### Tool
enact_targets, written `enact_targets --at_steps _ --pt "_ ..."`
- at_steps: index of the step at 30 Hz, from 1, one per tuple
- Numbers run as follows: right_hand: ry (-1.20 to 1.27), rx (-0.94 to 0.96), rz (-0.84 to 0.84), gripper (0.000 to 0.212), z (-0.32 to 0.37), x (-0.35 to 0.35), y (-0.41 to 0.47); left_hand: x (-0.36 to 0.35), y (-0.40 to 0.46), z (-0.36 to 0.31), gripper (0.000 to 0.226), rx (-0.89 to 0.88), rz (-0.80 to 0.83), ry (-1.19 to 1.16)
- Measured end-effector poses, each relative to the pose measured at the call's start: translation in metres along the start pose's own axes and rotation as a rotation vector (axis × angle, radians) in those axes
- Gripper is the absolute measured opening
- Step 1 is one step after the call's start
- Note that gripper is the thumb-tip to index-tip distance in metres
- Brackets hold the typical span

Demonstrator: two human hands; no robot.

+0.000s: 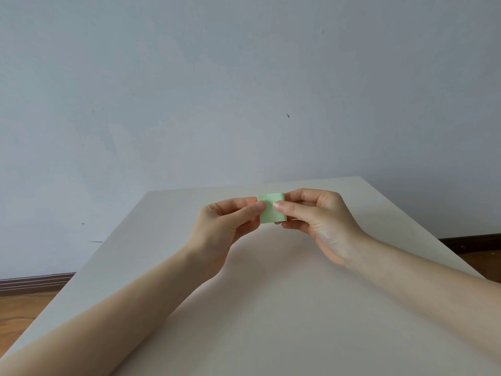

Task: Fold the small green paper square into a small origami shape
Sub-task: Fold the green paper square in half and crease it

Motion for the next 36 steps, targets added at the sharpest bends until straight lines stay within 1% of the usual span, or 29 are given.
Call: enact_targets --at_steps 7,10,16,21,27,31,33,36 --pt "0.019 -0.017 0.011 0.005 -0.0010 -0.0004 0.0003 -0.0002 0.0005 0.0014 0.007 0.034 0.004 -0.035" --pt "0.047 -0.034 0.022 0.004 -0.0010 -0.0013 0.0004 -0.0003 0.0001 0.0012 0.011 0.038 0.008 -0.032" --pt "0.075 -0.059 0.057 0.017 0.0001 -0.0055 -0.0015 0.0001 0.0001 0.0011 0.006 0.035 -0.002 -0.016" --pt "0.038 -0.050 0.017 0.001 -0.0026 -0.0033 0.0004 -0.0010 -0.0009 0.0020 0.009 0.050 -0.003 -0.027" --pt "0.029 -0.037 -0.001 0.003 -0.0027 -0.0018 0.0020 -0.0025 -0.0008 0.0045 0.024 0.114 0.031 -0.064" --pt "0.033 -0.035 -0.007 0.002 -0.0023 -0.0014 0.0016 -0.0019 0.0009 0.0082 0.006 0.174 0.046 -0.121" --pt "0.030 -0.038 -0.012 0.003 -0.0025 -0.0009 0.0018 -0.0008 0.0021 0.0093 0.009 0.187 0.049 -0.133" --pt "0.031 -0.038 -0.014 0.003 -0.0025 -0.0007 0.0017 -0.0015 0.0018 0.0094 0.007 0.192 0.057 -0.128"
Point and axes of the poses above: each hand's wrist, its own y-axis towards the middle knuckle, its own x-axis out of the back of the hand, z = x × y, the point moved 5 cm from there along y, towards the middle knuckle, and after that the axes turned 9 degrees about -y, right-handed, at the moved point
